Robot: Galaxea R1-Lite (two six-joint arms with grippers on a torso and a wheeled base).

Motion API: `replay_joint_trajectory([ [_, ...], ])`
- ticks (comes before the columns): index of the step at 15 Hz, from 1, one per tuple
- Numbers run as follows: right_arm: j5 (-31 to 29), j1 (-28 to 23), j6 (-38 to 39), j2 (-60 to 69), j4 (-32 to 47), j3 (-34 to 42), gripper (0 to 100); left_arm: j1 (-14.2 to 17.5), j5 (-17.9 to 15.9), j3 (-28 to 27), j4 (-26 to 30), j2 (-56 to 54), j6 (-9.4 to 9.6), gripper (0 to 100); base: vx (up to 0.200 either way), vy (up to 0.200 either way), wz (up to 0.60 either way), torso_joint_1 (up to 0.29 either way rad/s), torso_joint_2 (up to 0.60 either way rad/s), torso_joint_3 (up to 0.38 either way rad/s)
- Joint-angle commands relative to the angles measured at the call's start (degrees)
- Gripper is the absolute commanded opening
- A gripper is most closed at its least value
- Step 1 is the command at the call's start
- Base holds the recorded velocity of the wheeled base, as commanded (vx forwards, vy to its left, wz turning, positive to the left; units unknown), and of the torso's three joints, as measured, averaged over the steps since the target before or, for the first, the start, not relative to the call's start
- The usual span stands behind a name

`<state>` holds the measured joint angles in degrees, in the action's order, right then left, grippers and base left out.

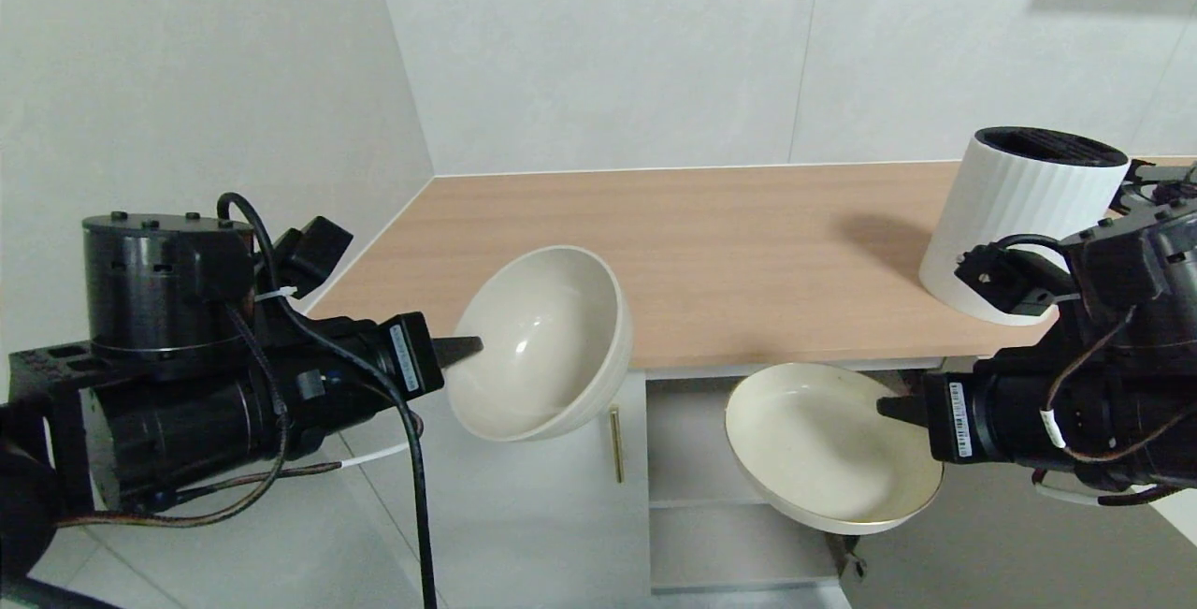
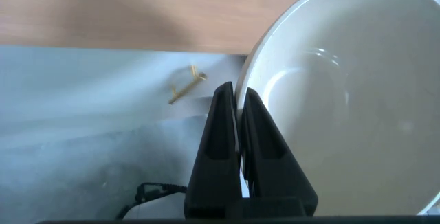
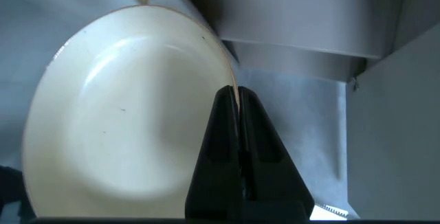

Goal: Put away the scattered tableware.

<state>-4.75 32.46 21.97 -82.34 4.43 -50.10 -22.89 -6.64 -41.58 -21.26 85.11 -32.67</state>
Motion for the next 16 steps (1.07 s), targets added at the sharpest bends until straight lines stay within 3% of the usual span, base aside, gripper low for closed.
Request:
replay_joint_trajectory([
  [1, -0.2, -0.1, 0.0, -1.0, 0.0, 0.0, 0, 0.0, 0.1, 0.0, 0.0, 0.3, -0.02, 0, 0.0, 0.0, 0.0, 0.0, 0.0, 0.0],
  [16, -0.3, -2.1, -0.1, -4.5, -2.5, 0.4, 0, 0.0, 0.1, 0.0, -0.1, 0.8, -0.02, 0, 0.0, 0.0, 0.0, -0.005, 0.01, 0.008],
])
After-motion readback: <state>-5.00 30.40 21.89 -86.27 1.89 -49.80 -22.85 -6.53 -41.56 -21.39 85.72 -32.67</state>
